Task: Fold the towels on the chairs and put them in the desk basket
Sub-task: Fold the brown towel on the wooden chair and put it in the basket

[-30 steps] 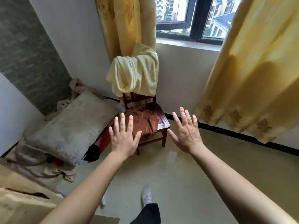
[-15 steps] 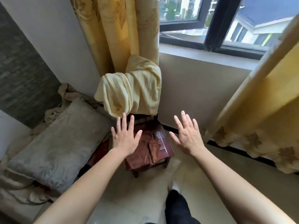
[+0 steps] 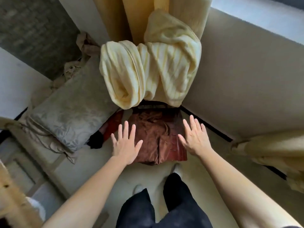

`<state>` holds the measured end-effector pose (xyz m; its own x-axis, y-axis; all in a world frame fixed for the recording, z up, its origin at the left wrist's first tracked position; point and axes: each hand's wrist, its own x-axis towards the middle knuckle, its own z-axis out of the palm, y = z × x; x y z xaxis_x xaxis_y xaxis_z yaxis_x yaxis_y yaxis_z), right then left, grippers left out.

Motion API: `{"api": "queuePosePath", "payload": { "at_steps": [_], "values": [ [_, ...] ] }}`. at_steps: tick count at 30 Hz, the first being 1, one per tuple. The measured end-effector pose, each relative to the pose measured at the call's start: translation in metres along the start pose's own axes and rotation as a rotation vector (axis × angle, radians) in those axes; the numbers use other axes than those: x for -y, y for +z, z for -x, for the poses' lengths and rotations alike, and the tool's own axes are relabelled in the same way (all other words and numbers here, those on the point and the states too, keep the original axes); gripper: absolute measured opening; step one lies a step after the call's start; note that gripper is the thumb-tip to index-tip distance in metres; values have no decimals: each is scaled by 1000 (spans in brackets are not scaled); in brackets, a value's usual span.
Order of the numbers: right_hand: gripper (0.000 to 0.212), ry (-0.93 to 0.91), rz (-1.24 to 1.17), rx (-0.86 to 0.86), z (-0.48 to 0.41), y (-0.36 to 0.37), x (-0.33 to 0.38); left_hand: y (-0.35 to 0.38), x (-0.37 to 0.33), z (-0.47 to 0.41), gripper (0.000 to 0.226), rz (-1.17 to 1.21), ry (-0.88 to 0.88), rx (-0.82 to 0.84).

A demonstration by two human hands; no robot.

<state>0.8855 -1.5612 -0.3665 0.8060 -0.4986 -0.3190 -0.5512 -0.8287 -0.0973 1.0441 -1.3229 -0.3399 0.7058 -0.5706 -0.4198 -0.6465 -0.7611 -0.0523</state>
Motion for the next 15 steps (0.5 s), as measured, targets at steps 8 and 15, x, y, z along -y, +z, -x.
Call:
{"api": "queuePosePath", "payload": {
  "at_steps": [8, 15],
  "values": [
    [65, 145, -314, 182, -58, 132, 6, 132, -31, -60, 73, 80, 20, 289],
    [67, 206, -418, 470, -72, 252, 30, 258, -42, -85, 69, 144, 130, 487]
  ]
}}
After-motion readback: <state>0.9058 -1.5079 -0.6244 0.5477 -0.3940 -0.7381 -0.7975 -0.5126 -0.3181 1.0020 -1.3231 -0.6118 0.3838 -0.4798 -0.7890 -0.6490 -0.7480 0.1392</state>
